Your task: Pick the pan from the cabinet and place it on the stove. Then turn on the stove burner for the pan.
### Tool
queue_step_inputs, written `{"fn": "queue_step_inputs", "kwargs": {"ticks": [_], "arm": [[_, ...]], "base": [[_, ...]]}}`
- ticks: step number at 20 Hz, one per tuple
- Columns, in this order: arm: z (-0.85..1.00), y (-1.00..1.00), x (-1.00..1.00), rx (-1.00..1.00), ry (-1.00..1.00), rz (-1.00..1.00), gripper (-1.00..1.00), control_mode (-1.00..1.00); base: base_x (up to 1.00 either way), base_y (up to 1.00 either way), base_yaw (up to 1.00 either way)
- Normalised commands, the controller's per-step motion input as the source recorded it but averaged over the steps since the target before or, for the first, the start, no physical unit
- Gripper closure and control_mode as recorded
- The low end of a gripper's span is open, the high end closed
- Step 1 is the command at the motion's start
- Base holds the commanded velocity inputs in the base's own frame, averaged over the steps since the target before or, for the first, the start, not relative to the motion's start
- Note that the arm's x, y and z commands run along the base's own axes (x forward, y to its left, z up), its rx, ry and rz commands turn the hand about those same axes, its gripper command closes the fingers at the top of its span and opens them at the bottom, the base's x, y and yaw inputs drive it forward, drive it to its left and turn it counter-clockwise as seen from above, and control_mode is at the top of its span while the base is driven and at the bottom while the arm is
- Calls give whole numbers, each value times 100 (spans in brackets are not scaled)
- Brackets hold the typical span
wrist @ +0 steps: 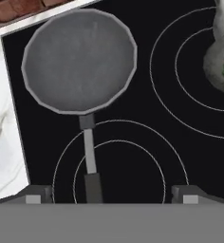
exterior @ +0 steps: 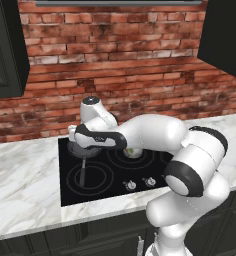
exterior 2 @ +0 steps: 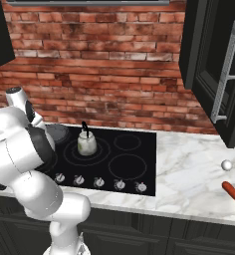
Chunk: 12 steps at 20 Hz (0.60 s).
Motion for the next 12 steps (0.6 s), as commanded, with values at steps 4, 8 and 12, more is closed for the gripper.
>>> {"fn": "queue_step_inputs", "kwargs": {"ticks": [4,8,12], "arm": [[18,-20,-26,0,0,0,-100,-100],[13,-35,-41,0,0,0,-100,-100],[17,-48,-50,0,0,0,-100,-100]], "base": [[0,0,0],[0,0,0],[0,0,0]]}}
